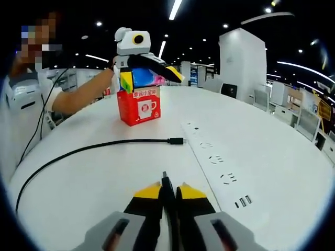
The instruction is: Find the data cable on the table. Grasp the USB connector end of the cable and insert it into the USB port on the table
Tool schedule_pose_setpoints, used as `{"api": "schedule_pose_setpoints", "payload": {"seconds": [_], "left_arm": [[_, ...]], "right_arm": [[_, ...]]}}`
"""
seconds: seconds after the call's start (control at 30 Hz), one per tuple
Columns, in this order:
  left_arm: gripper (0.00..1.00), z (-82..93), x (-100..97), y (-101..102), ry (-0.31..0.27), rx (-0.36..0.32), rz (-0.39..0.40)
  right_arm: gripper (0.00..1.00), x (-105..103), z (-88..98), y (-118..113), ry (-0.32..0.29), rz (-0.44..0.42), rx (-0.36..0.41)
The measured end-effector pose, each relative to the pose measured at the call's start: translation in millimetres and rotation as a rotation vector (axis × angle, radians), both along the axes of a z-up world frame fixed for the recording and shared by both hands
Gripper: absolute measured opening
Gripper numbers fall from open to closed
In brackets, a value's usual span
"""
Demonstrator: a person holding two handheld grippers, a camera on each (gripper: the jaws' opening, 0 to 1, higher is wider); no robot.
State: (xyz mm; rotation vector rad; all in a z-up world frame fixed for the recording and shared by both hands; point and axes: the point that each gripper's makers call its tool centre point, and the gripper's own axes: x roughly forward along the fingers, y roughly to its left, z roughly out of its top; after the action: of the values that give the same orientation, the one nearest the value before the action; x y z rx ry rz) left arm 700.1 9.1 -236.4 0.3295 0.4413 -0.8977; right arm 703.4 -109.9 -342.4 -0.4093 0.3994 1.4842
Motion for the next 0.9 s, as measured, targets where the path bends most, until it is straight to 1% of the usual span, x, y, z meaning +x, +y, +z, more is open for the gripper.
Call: {"api": "schedule_pose_setpoints", "payload": {"seconds": [0.33,0.57,0.9], "left_arm": [[0.62,0.4,-0.3,0.0,-0.001,-0.001,0.000],[0.62,0.9,-0.7,0.0,-0.003,-0.004,0.000],[0.62,1.1,-0.8,0.4,-0.005,-0.005,0.000]], "right_arm": [[0.11,1.2,-0.7,-0.9,0.000,-0.009,0.000],[0.10,-3.2,-0.9,-0.9,-0.009,-0.007,0.003],[0.10,-2.0,-0.5,-3.5,-0.009,-0.009,-0.002]]}}
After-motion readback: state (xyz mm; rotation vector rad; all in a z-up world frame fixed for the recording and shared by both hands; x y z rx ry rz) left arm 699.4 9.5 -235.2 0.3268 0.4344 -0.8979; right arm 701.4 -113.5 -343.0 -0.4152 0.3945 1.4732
